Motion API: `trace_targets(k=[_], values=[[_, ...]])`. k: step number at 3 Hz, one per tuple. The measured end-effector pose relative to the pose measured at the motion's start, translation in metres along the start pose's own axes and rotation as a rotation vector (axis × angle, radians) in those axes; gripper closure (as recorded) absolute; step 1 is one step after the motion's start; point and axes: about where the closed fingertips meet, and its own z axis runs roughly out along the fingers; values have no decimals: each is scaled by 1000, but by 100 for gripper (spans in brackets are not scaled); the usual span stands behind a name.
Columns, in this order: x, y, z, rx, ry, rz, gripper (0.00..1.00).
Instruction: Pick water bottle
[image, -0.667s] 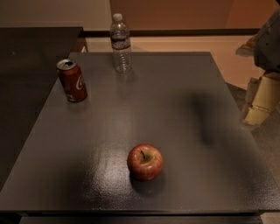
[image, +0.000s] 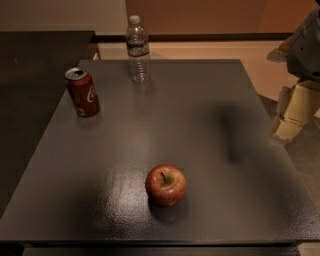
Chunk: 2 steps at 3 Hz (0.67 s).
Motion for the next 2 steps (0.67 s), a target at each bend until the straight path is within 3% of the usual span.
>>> trace_targets(k=[2], values=[[-33,-58,29,50,-106,6,0]])
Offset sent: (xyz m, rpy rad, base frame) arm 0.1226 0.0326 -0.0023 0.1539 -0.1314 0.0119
